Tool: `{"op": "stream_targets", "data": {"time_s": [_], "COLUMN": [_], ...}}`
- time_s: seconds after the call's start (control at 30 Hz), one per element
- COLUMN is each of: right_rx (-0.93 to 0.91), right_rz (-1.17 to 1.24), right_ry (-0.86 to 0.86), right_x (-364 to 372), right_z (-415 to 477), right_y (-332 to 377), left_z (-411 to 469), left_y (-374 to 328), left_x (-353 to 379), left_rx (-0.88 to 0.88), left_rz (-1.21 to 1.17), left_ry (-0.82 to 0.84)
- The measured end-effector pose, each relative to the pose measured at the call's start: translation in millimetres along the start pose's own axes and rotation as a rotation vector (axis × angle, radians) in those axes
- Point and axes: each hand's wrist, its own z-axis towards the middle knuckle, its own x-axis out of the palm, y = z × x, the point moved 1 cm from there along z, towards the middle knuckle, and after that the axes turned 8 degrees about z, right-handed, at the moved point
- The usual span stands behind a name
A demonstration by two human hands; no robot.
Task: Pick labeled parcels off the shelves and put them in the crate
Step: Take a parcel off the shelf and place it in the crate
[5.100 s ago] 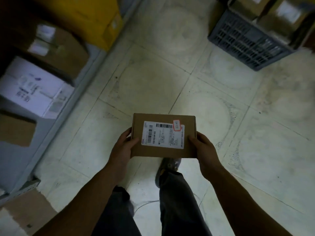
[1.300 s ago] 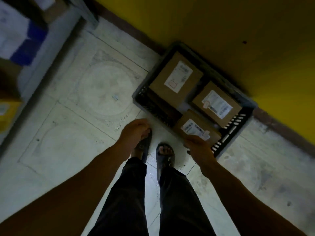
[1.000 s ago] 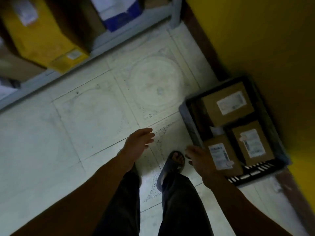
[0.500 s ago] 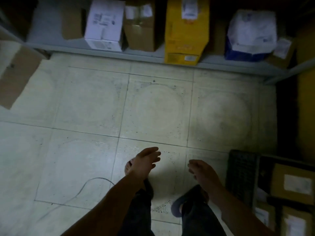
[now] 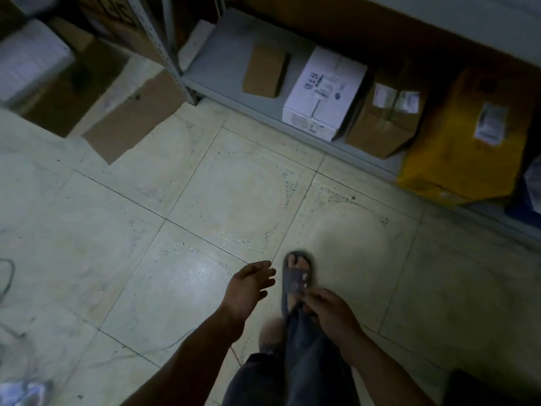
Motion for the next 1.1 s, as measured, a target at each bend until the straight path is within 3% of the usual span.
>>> {"op": "stream_targets", "data": {"time_s": [0.37,0.67,0.97,1.1], "right_rx": [0.108,0.050,0.021,0.053], "right_rz": [0.036,0.013,0.128,0.174], "right_ry": [-0.004,-0.026,-0.149,-0.250], "right_x": [14.1,39.5,83.1,115.9], "right_z": [122.9,202.3,245.2,261.5], "right_y": [144.0,288.4,366.8,375.9], "left_z": [108.8,197.6,287.5,332.8], "left_y": [-113.3,-231.6,-313.4,-343.3], "left_x": [-63.7,-124.9,-190.1,-226.2], "left_rx": [-0.097,-0.111,-0.111,-0.146], "left_rz": [0.003,0.008,0.267,0.265], "left_ry": [-0.046,-0.052,0.140,0.078]}}
